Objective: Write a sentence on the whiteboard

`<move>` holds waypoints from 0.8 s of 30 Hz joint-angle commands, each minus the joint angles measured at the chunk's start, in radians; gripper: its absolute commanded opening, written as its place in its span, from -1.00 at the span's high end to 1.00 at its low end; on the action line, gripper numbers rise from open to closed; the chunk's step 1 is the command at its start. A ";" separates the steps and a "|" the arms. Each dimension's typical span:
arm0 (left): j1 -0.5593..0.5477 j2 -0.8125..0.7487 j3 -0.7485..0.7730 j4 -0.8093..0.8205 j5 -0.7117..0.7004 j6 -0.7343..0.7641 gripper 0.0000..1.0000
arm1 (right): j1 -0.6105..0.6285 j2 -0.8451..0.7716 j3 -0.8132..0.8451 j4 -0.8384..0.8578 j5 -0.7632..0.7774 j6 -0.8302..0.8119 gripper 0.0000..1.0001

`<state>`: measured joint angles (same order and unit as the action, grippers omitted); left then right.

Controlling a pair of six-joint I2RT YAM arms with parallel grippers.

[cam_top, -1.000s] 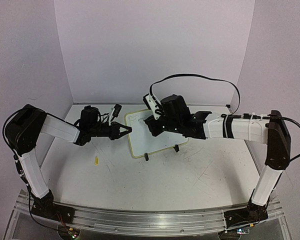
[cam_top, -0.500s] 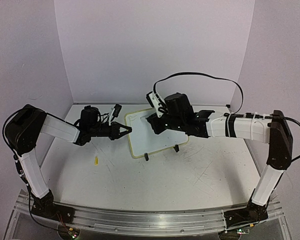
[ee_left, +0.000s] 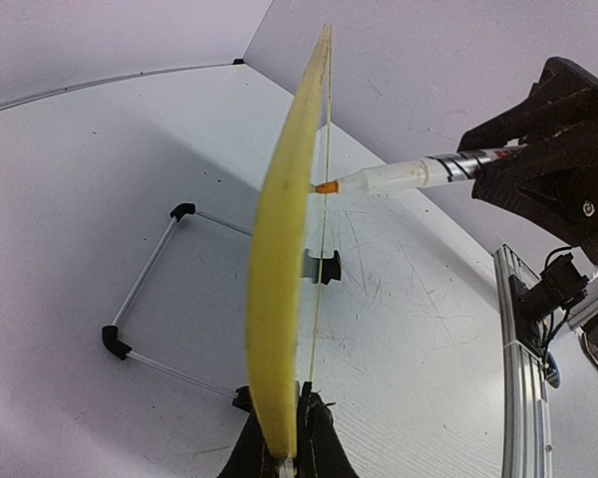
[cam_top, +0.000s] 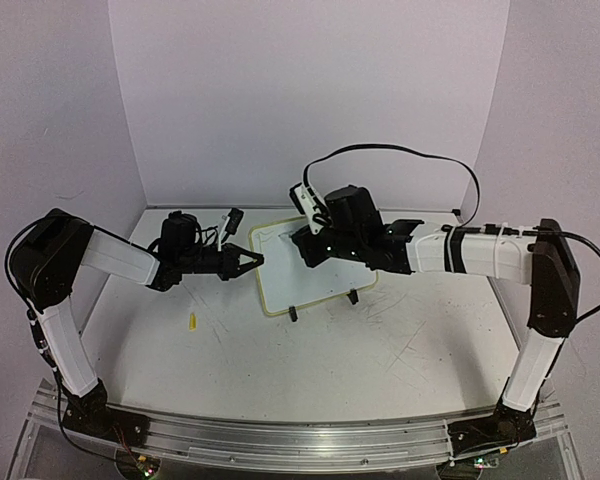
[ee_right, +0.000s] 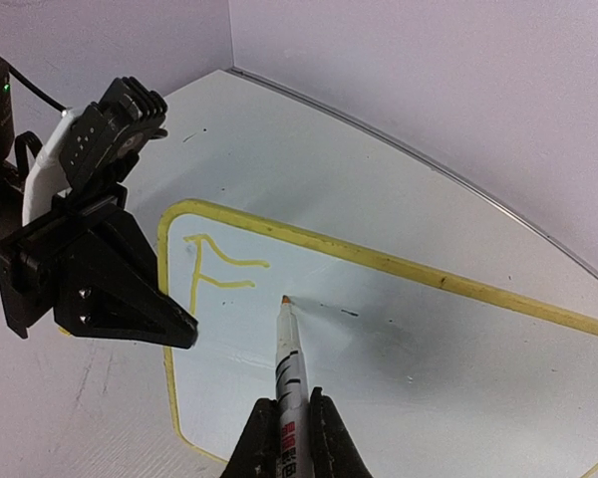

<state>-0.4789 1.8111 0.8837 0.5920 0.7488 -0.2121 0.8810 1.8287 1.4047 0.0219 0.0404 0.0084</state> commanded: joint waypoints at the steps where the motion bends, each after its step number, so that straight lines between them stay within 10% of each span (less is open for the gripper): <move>1: 0.007 -0.015 0.018 -0.069 -0.094 0.063 1.00 | -0.005 0.016 0.045 0.020 0.011 0.012 1.00; 24: 0.008 -0.015 0.020 -0.072 -0.095 0.065 1.00 | -0.003 0.031 0.026 -0.002 -0.065 0.034 1.00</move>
<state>-0.4789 1.8111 0.8845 0.5850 0.7471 -0.2131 0.8814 1.8462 1.4139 0.0208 -0.0037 0.0272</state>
